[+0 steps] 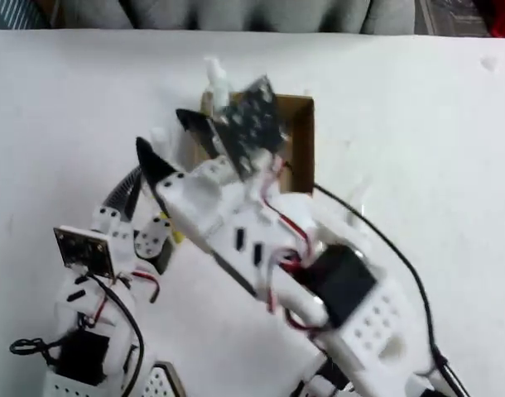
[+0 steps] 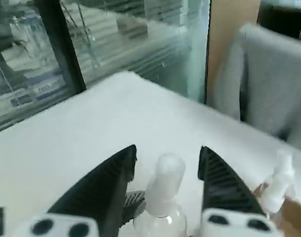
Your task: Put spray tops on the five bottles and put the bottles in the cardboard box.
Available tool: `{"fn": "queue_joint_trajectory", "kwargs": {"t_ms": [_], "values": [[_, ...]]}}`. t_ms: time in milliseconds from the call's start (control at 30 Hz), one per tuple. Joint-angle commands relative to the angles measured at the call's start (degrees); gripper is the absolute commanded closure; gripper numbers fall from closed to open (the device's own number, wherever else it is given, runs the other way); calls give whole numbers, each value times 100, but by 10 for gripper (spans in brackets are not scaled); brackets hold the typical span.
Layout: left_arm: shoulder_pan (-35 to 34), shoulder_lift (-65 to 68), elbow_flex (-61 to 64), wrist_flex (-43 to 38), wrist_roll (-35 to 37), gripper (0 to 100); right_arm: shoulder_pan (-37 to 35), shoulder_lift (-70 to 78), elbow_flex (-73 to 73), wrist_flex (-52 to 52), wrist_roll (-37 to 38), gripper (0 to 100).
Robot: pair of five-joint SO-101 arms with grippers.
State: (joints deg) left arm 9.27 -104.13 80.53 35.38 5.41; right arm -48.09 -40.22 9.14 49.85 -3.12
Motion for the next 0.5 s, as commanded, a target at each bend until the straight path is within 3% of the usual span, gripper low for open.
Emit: {"fn": "queue_joint_trajectory", "kwargs": {"t_ms": [0,167,333,467], "values": [[-13,-84,-53,-176,53,980,22,-725,-299,382,308,829],[-22,-66,-88,-176,70,980,57,-1314,-264,1402,299,834],[-488,-48,-360,-132,79,980,57,-1657,-246,2176,290,993],[-646,242,-747,26,79,980,40,-1736,-53,2633,290,954]]}}
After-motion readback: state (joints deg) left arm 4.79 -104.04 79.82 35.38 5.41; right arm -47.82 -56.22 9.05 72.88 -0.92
